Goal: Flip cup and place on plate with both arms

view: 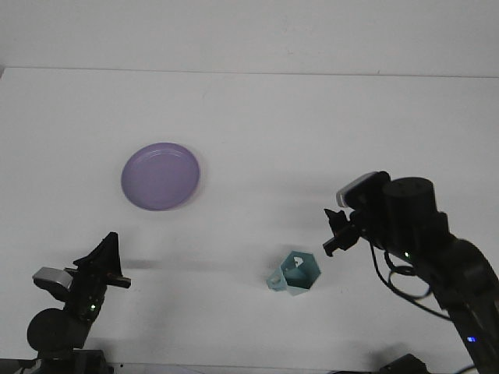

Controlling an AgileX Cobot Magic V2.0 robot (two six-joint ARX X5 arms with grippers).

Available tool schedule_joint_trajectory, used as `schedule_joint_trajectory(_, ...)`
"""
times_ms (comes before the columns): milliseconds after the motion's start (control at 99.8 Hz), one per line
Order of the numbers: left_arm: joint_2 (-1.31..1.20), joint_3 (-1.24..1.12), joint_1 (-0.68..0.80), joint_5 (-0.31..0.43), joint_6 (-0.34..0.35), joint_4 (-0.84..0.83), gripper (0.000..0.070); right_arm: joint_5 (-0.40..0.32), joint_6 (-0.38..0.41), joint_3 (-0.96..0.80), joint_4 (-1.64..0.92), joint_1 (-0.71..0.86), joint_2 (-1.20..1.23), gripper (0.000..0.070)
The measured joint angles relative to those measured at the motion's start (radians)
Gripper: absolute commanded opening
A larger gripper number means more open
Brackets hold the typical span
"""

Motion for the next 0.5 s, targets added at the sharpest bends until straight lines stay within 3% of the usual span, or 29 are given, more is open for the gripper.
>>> schedule_joint_trajectory(170, 0.212, 0.215, -0.019, 0.060, 0.018, -0.130, 0.0015, 0.036, 0.027, -0.230, 0.236, -0.037, -0.209, 0.0292)
schedule_joint_trajectory(321, 0.457, 0.437, -0.073, 0.107, 0.101, -0.253, 0.0015, 0.068, 0.044, -0.461, 0.385, -0.061, -0.383, 0.0292)
schedule_joint_trajectory(501, 0.734, 0.687, -0.210, 0.142, 0.200, -0.399, 0.0015, 0.153, 0.045, -0.669, 0.512, -0.074, -0.598, 0.0292)
